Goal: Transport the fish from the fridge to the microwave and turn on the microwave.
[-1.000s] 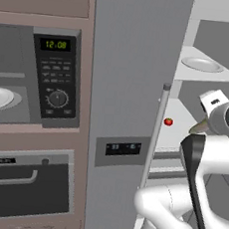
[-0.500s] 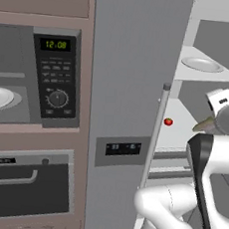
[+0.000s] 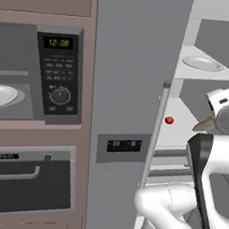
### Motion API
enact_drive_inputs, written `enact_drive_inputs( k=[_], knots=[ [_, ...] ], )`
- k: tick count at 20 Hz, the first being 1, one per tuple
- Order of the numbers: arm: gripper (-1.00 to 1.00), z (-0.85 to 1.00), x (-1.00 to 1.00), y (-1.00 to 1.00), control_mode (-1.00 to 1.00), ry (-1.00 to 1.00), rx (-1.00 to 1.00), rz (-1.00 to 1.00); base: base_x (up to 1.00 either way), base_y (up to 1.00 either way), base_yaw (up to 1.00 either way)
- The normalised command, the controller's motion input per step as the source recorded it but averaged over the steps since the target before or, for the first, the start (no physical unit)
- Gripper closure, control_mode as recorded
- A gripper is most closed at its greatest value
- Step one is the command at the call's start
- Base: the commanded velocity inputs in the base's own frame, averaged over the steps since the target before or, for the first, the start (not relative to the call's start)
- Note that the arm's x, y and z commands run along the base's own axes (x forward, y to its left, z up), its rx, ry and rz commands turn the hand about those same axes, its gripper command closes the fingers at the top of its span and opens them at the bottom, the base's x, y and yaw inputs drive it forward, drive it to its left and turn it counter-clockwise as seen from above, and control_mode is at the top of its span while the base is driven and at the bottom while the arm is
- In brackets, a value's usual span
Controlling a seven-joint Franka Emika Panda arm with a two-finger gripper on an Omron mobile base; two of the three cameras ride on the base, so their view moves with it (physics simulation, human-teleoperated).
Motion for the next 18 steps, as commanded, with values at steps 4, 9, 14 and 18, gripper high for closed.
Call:
enact_drive_inputs(
  k=[4,9,14,18],
  knots=[
    [1.0,0.0,0.0,0.0,1.0,0.0,0.0,0.0,-0.38,0.33,0.09],
    [1.0,0.0,0.0,0.0,1.0,0.0,0.0,0.0,-0.17,0.34,0.17],
    [1.0,0.0,0.0,0.0,1.0,0.0,0.0,0.0,0.0,0.3,0.23],
    [1.0,0.0,0.0,0.0,1.0,0.0,0.0,0.0,0.0,0.28,0.25]
  ],
)
